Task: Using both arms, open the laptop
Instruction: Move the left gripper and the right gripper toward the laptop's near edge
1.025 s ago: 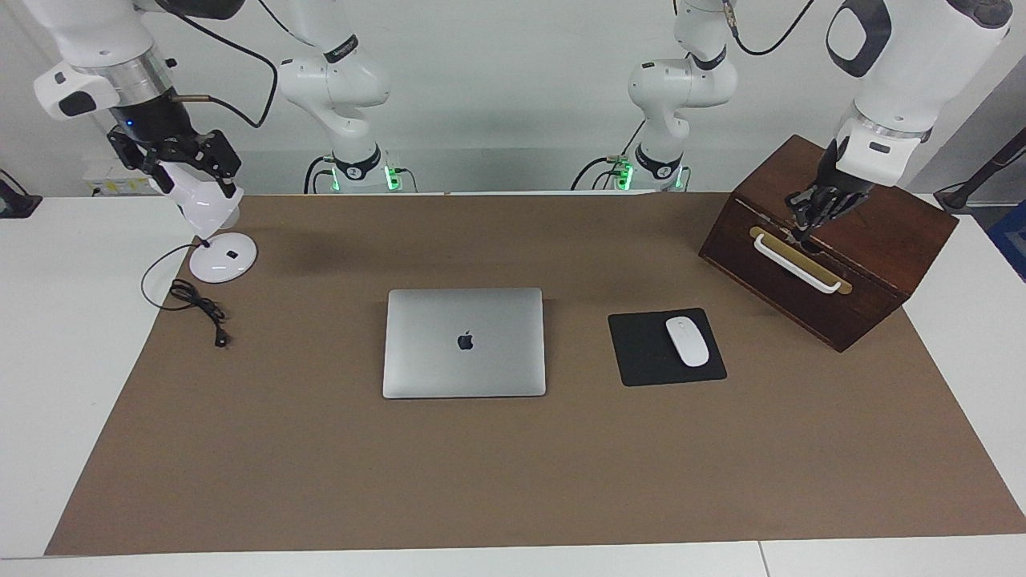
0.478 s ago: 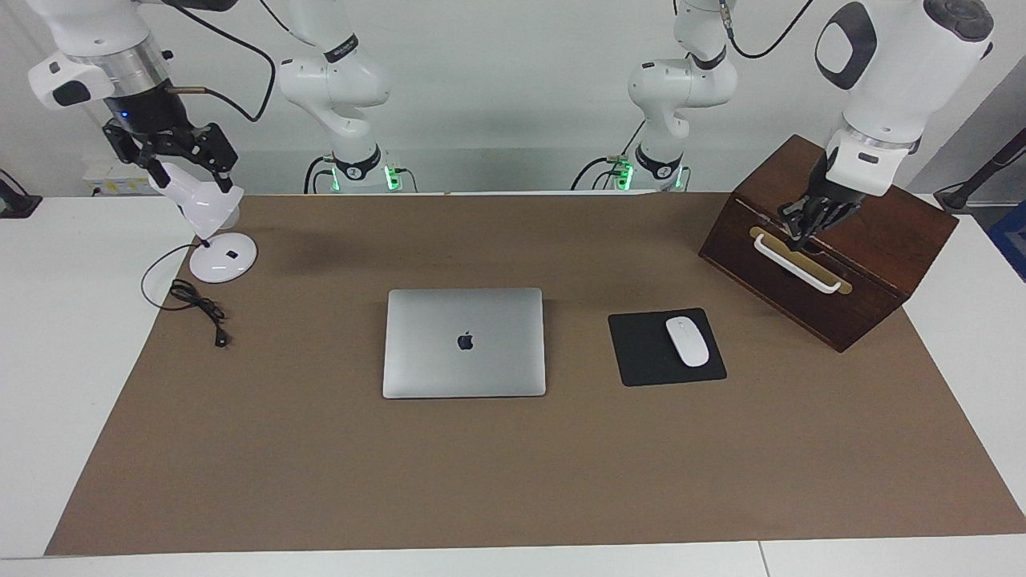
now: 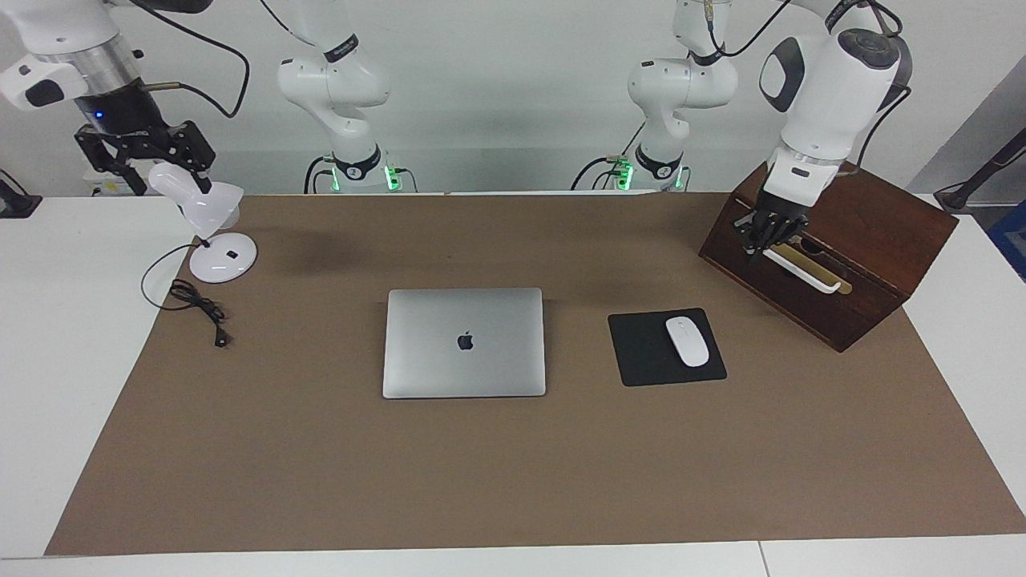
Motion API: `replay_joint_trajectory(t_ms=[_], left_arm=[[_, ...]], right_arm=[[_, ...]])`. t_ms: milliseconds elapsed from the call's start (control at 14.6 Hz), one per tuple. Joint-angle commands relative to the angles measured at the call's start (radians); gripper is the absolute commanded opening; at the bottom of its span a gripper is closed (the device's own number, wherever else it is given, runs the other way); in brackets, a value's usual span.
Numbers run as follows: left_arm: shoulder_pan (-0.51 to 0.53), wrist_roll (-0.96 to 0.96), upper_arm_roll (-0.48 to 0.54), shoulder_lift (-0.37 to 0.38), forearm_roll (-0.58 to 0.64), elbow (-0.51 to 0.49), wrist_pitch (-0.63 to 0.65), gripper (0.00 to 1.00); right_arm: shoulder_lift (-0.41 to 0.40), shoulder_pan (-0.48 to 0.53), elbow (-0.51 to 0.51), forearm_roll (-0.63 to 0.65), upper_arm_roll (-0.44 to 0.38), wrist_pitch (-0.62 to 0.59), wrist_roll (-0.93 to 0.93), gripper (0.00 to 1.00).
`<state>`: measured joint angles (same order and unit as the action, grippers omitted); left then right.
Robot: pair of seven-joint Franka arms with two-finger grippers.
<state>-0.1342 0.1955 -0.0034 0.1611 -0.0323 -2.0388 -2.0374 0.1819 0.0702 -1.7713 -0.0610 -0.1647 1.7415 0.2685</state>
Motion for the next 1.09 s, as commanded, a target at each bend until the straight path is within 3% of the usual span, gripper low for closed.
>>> replay_joint_trajectory(t_ms=[0,273,478,820,1025], left_arm=[[-0.062,0.002,0.011,0.099,-0.018,-0.177,-0.159,0.00],[-0.143,0.013,0.011,0.190,-0.018,-0.383,-0.367,0.00],[-0.226,0.082,0.011,0.222,-0.018,-0.486,-0.490,0.00],[-0.355,0.200,0.011,0.198,-0.018,-0.590,-0.713,0.00],[-0.403,0.211,0.011,0.169,-0.018,-0.644,-0.834,0.00]], right_arm=[[0.096,0.020,-0.209,-0.083,-0.001,0.191,0.052,1.00],[0.108,-0.013,-0.394,-0.339,0.002,0.482,0.063,1.00],[0.108,-0.119,-0.511,-0.498,0.004,0.718,0.061,1.00],[0.099,-0.343,-0.637,-0.767,0.007,1.049,-0.014,1.00],[0.077,-0.533,-0.666,-1.096,0.008,1.239,-0.018,1.00]])
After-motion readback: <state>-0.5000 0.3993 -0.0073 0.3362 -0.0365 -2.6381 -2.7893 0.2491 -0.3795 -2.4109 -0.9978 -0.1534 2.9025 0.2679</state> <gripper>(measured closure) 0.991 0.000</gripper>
